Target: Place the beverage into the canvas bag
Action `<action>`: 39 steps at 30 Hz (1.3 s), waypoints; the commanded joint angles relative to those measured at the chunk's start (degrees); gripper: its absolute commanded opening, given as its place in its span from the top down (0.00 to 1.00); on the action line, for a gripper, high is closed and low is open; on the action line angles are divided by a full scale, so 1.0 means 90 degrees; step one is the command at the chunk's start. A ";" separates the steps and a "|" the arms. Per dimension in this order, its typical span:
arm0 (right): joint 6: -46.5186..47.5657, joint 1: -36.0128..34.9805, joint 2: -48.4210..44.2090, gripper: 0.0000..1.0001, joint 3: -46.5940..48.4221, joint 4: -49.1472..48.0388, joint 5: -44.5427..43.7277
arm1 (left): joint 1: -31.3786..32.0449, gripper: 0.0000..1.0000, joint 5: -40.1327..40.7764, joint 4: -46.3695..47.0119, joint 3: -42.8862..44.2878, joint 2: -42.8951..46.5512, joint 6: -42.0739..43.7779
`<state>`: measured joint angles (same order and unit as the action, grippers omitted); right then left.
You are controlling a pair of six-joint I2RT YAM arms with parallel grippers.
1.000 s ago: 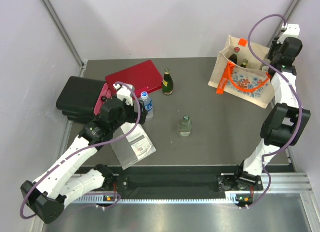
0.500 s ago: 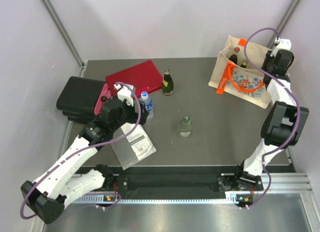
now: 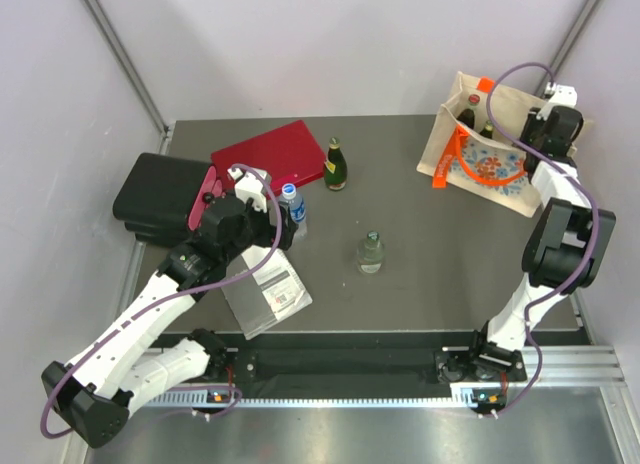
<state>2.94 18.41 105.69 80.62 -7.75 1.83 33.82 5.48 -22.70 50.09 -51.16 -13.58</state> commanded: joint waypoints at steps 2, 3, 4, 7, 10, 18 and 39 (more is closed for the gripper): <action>-0.0151 0.0073 -0.0074 1.00 0.0095 -0.1161 0.0042 | 0.0021 0.06 -0.0023 0.0315 0.0021 0.0059 -0.0014; -0.0132 0.0073 -0.0035 1.00 0.0134 -0.1122 0.0041 | 0.0021 0.06 -0.0032 0.0315 0.0021 0.0078 -0.0024; -0.0131 0.0073 0.0004 1.00 0.0153 -0.1083 0.0051 | 0.0021 0.06 -0.0023 0.0315 0.0021 0.0088 -0.0024; -0.0151 0.0093 0.0122 1.00 0.0193 -0.1053 0.0061 | 0.0031 0.06 -0.0023 0.0325 0.0011 0.0088 -0.0024; -0.0239 0.0131 0.0219 0.99 0.0222 -0.1063 0.0110 | 0.0031 0.06 -0.0003 0.0315 0.0011 0.0079 -0.0014; -0.0278 0.0142 0.0503 0.90 0.0368 -0.1034 0.0159 | 0.0031 0.06 0.0026 0.0325 0.0011 0.0030 0.0005; -0.0971 0.0142 -0.0366 0.44 0.1120 0.0117 -0.0047 | 0.0021 0.06 -0.0013 0.0305 0.0040 0.0147 -0.0024</action>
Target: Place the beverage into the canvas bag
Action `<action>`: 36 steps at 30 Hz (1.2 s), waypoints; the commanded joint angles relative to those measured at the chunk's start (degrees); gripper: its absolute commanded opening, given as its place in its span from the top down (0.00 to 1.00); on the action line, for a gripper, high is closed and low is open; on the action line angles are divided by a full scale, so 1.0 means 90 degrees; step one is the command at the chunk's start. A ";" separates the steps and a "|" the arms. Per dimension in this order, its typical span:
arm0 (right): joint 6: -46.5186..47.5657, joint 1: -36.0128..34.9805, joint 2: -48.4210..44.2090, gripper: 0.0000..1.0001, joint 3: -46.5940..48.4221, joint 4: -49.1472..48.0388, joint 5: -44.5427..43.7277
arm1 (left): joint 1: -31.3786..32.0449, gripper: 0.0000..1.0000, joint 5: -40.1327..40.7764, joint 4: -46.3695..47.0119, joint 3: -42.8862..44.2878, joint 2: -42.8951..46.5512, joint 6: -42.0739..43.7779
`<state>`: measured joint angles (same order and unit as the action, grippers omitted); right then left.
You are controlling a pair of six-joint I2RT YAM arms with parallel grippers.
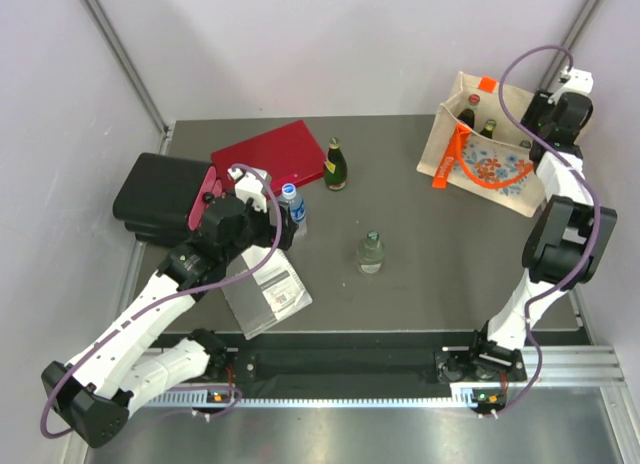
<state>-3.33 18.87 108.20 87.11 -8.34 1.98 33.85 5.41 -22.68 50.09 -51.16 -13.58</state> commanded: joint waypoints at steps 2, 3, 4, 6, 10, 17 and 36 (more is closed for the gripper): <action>-0.0371 0.0090 -0.0860 0.43 0.0419 0.0291 0.0014 | 0.0028 0.06 -0.0005 0.0303 0.0031 0.0195 -0.0034; -0.0410 0.0090 -0.0928 0.43 0.0448 0.0466 0.0063 | 0.0019 0.06 -0.0025 0.0303 0.0031 0.0196 -0.0043; -0.0469 0.0090 -0.1074 0.42 0.0554 0.0622 0.0121 | 0.0028 0.06 -0.0054 0.0303 0.0031 0.0205 -0.0043; -0.0723 0.0090 -0.1240 0.41 0.0759 0.0916 0.0238 | 0.0019 0.06 -0.0074 0.0303 0.0050 0.0196 -0.0063; -0.1210 0.0013 -0.1932 0.39 0.1103 0.2174 0.0658 | 0.0028 0.06 -0.0084 0.0264 0.0109 0.0167 -0.0082; -0.1398 -0.1447 -0.3827 0.37 -0.0770 0.2381 0.0338 | 0.0019 0.05 0.0014 0.0254 0.0109 0.0255 -0.0092; -0.1563 -0.6354 -0.5139 0.13 -0.3829 0.2557 -0.1362 | 0.0028 0.06 -0.0132 0.0429 -0.0008 0.0089 -0.0170</action>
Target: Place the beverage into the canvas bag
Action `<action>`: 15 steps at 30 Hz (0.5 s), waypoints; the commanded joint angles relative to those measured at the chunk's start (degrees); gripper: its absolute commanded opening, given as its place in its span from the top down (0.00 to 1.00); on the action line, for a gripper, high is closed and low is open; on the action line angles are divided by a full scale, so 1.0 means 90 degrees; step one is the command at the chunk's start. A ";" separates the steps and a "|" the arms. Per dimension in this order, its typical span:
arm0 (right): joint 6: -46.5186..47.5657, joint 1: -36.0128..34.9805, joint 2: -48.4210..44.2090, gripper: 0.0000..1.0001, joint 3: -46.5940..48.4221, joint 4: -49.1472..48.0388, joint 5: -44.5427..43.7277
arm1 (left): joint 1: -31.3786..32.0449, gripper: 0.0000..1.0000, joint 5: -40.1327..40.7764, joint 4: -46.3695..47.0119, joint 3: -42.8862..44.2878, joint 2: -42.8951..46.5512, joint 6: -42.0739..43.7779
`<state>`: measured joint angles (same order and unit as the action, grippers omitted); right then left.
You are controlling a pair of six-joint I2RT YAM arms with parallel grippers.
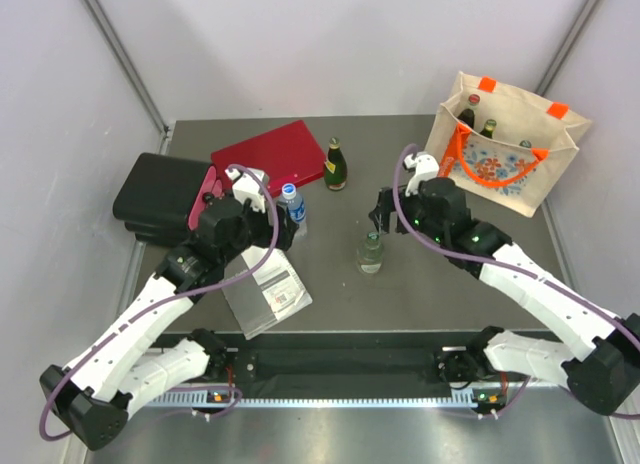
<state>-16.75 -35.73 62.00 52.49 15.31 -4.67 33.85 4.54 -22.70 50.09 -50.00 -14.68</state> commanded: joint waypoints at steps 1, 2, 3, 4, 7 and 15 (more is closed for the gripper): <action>-0.0082 -0.0424 0.0025 0.13 -0.0060 -0.0138 -0.0556 | 0.0028 0.06 -0.0074 0.0461 -0.0028 -0.0079 -0.0039; -0.0082 -0.0502 0.0064 0.13 -0.0128 -0.0197 -0.0517 | 0.0028 0.06 -0.0103 0.0500 -0.0047 -0.0108 -0.0020; -0.0082 -0.0581 0.0113 0.14 -0.0245 -0.0275 -0.0449 | 0.0019 0.06 -0.0084 0.0539 -0.0047 -0.0118 -0.0010; -0.0082 -0.0736 0.0142 0.15 -0.0295 -0.0353 -0.0429 | 0.0028 0.06 -0.0055 0.0549 -0.0057 -0.0157 0.0019; -0.0072 -0.0981 0.0279 0.18 -0.0412 -0.0509 -0.0516 | 0.0019 0.06 0.0218 0.0540 -0.0067 -0.0226 0.0097; -0.0121 -0.1537 0.0709 0.27 -0.0539 -0.0695 -0.1034 | 0.0019 0.06 0.0298 0.0559 -0.0048 -0.0353 0.0068</action>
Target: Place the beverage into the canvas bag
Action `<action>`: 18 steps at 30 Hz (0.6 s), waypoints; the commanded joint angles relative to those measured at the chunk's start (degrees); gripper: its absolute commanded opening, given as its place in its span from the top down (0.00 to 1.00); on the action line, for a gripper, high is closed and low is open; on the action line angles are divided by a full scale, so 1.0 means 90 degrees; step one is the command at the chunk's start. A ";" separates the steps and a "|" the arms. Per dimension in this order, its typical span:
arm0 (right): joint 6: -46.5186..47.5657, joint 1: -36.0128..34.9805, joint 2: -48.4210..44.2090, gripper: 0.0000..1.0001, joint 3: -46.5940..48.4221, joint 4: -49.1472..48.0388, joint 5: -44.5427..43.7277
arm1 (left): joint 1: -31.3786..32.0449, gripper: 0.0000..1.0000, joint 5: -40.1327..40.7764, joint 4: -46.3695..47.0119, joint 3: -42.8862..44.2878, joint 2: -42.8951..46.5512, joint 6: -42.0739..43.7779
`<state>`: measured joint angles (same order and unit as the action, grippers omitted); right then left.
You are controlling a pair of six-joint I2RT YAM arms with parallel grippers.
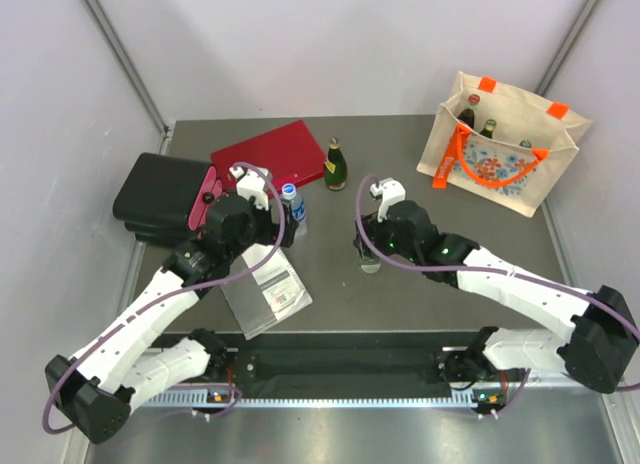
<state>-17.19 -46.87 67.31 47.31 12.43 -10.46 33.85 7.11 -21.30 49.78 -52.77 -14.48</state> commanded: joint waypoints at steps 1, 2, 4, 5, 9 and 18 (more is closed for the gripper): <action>-0.0082 -0.0329 0.0129 0.28 0.0036 -0.0375 -0.0429 | 0.0028 0.06 0.0001 0.0394 -0.0013 -0.0064 0.0037; -0.0082 -0.0368 0.0167 0.30 0.0027 -0.0375 -0.0575 | 0.0019 0.06 -0.0019 0.0384 0.0006 -0.0083 0.0046; -0.0101 -0.0485 0.0197 0.33 -0.0003 -0.0365 -0.0809 | 0.0019 0.06 -0.0019 0.0355 0.0016 -0.0084 0.0056; -0.0111 -0.0514 0.0236 0.34 -0.0041 -0.0375 -0.0985 | 0.0019 0.07 -0.0019 0.0365 0.0006 -0.0045 0.0066; -0.0150 -0.0612 0.0324 0.42 -0.0081 -0.0355 -0.1152 | 0.0028 0.06 0.0010 0.0365 -0.0043 0.0073 0.0076; -0.0053 -0.0681 0.0187 0.88 -0.0071 -0.0287 -0.1640 | 0.0019 0.07 -0.0019 0.0355 -0.0033 0.0112 0.0085</action>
<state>-17.34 -51.66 70.13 47.18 10.61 -22.83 33.85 7.07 -20.91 49.54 -52.95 -14.41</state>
